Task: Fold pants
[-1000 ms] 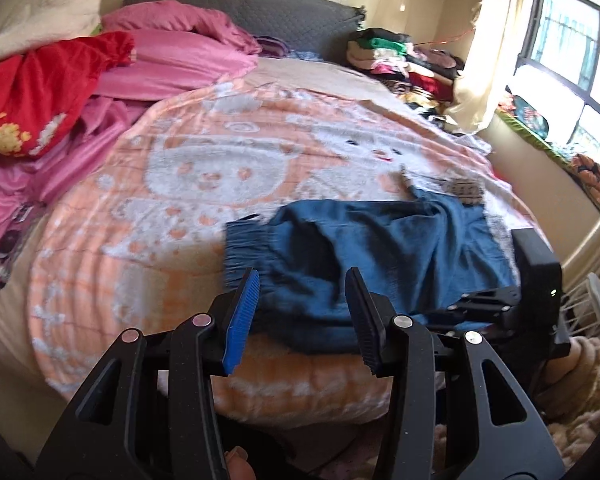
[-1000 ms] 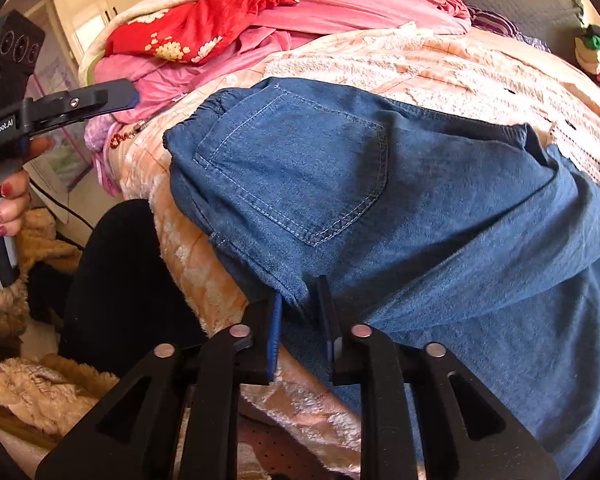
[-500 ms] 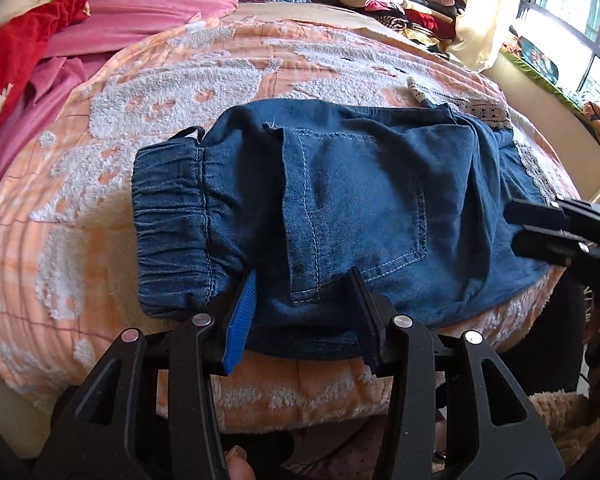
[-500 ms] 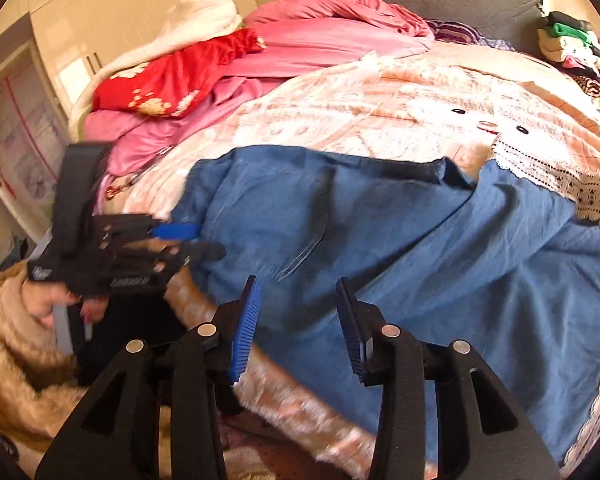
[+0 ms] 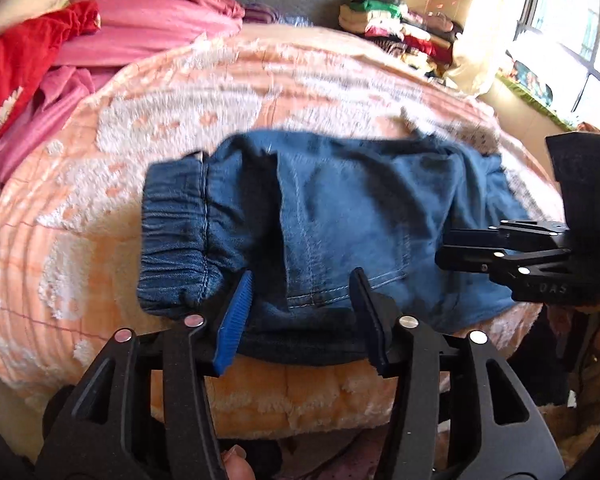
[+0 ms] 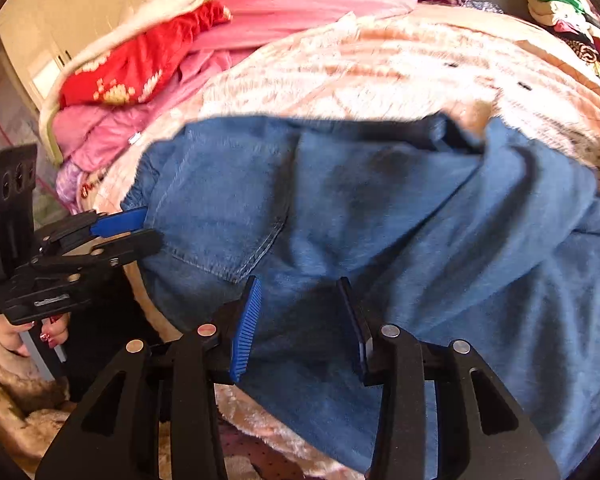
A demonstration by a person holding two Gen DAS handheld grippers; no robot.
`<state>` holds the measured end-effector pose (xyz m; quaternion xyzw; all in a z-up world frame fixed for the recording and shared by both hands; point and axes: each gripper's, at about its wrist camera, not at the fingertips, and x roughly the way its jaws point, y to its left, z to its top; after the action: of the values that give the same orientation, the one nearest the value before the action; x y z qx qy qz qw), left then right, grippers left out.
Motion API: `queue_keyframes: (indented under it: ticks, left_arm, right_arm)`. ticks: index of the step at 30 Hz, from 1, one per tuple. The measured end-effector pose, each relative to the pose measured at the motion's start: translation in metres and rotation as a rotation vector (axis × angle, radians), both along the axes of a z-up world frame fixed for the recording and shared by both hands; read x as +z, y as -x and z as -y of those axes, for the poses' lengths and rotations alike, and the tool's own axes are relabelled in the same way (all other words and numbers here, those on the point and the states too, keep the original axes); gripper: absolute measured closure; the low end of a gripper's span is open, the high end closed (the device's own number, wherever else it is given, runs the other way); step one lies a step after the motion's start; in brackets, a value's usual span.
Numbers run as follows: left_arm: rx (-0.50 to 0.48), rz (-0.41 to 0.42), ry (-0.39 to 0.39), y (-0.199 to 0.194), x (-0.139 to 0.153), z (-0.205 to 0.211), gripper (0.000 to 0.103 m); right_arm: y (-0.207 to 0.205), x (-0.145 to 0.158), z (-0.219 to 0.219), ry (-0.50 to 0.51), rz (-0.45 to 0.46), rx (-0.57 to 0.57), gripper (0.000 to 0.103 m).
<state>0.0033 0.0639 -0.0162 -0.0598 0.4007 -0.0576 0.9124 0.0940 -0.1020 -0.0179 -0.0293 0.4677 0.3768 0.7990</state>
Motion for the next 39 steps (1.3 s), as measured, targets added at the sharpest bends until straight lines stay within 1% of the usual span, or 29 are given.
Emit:
queue_keyframes:
  ticks: [1,4,6,9,12,13,14,15,16,20,25,28,29,30,31,33,36,37,39]
  left_arm:
    - [0.004,0.009,-0.006,0.002,0.005,0.000,0.059]
    - [0.008,0.030,-0.005,0.005,0.020,0.000,0.059]
    - [-0.001,0.046,0.015,0.005,0.030,0.002,0.058]
    - [-0.038,0.074,0.015,0.004,0.041,0.014,0.055]
    - [-0.090,0.075,0.032,0.001,0.043,0.028,0.055]
    - [-0.106,0.070,0.038,-0.001,0.043,0.034,0.055]
    - [-0.121,0.059,0.044,-0.003,0.040,0.040,0.055]
    - [-0.137,0.051,0.051,-0.005,0.038,0.045,0.054]
    - [-0.158,0.041,0.063,-0.008,0.034,0.051,0.054]
    - [-0.213,-0.018,0.115,-0.017,0.019,0.072,0.054]
    - [-0.277,-0.071,0.138,-0.029,0.004,0.097,0.055]
    - [-0.304,-0.104,0.173,-0.039,-0.003,0.107,0.055]
    - [-0.313,-0.117,0.186,-0.043,-0.006,0.109,0.056]
    - [-0.314,-0.129,0.194,-0.047,-0.009,0.112,0.061]
    - [-0.311,-0.140,0.201,-0.050,-0.012,0.113,0.063]
    - [-0.302,-0.162,0.216,-0.056,-0.017,0.115,0.064]
    - [-0.264,-0.197,0.223,-0.065,-0.027,0.115,0.066]
    - [-0.250,-0.205,0.221,-0.067,-0.028,0.116,0.066]
    - [-0.243,-0.194,0.214,-0.069,-0.027,0.119,0.066]
  right_arm:
    - [-0.001,0.006,0.006,-0.017,0.003,-0.007,0.065]
    - [-0.005,0.024,0.027,-0.037,0.035,-0.057,0.055]
    - [-0.008,0.034,0.038,-0.025,0.072,-0.088,0.055]
    - [-0.016,0.040,0.052,-0.006,0.096,-0.142,0.054]
    - [-0.021,0.042,0.065,0.006,0.115,-0.187,0.054]
    - [-0.022,0.043,0.068,0.010,0.120,-0.199,0.053]
    - [-0.023,0.043,0.072,0.012,0.124,-0.210,0.050]
    - [-0.023,0.043,0.075,0.013,0.128,-0.226,0.045]
    - [-0.024,0.044,0.078,0.013,0.130,-0.235,0.038]
    - [-0.026,0.044,0.085,0.018,0.134,-0.258,0.037]
    - [-0.032,0.047,0.088,0.038,0.143,-0.273,0.037]
    - [-0.039,0.049,0.087,0.052,0.148,-0.276,0.037]
    - [-0.043,0.050,0.086,0.056,0.147,-0.271,0.037]
    - [-0.046,0.050,0.084,0.059,0.149,-0.267,0.037]
    - [-0.049,0.050,0.082,0.066,0.152,-0.267,0.037]
    - [-0.058,0.051,0.077,0.080,0.154,-0.259,0.037]
    - [-0.072,0.053,0.069,0.081,0.155,-0.250,0.037]
    - [-0.078,0.053,0.064,0.099,0.161,-0.256,0.037]
    - [-0.090,0.053,0.056,0.129,0.182,-0.250,0.037]
